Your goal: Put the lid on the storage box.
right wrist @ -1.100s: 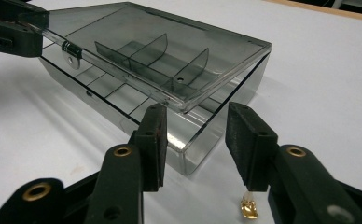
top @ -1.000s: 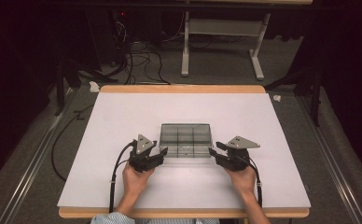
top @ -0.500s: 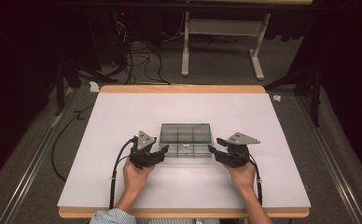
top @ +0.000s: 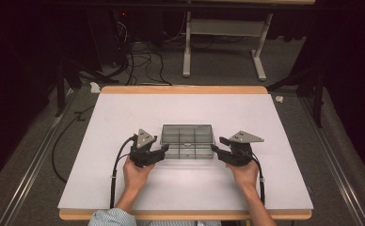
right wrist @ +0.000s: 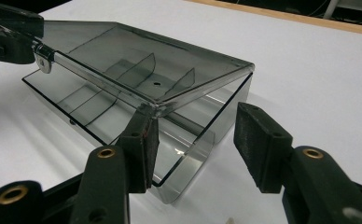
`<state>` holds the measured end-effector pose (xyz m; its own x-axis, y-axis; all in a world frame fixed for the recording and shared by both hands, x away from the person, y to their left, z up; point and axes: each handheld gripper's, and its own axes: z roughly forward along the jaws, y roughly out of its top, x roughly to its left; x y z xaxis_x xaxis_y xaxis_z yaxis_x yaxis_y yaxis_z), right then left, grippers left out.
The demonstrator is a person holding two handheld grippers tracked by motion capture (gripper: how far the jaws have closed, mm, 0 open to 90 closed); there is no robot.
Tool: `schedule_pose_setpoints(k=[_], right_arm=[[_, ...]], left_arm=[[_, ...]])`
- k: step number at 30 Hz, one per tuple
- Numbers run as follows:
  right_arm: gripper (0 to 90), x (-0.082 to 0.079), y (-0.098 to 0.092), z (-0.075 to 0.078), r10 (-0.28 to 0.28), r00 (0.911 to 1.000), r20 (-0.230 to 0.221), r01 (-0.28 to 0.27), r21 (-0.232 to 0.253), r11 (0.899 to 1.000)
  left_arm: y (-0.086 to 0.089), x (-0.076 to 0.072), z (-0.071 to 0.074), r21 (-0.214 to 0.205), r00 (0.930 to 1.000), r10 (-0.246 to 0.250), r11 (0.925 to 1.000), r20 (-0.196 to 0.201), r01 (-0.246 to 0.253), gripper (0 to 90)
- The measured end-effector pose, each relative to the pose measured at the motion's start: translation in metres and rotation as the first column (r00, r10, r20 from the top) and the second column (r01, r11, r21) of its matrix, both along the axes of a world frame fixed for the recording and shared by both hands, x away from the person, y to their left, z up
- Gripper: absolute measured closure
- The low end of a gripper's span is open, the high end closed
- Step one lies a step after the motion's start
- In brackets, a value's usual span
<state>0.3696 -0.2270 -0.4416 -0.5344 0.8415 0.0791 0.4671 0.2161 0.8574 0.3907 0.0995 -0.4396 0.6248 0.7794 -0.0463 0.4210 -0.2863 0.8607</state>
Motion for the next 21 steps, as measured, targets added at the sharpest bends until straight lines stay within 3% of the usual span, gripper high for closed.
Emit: schedule_pose_setpoints(k=[9,16,21], right_arm=[[50.5,0.006,-0.001,0.005,0.0,0.9999,-0.015,0.0,0.005,1.0],[50.4,0.012,-0.001,0.003,-0.006,0.9998,-0.021,0.006,0.025,1.0],[50.5,0.015,-0.003,0.002,-0.013,0.9995,-0.028,0.014,0.036,0.999]], left_arm=[[0.002,0.005,0.002,-0.034,0.9999,-0.008,0.9994,-0.012,0.007,42.1],[-0.001,0.009,0.009,-0.005,0.9999,-0.017,0.9998,0.001,0.017,42.0],[-0.001,0.011,0.009,-0.022,0.9998,-0.018,0.9996,0.004,0.018,42.1]])
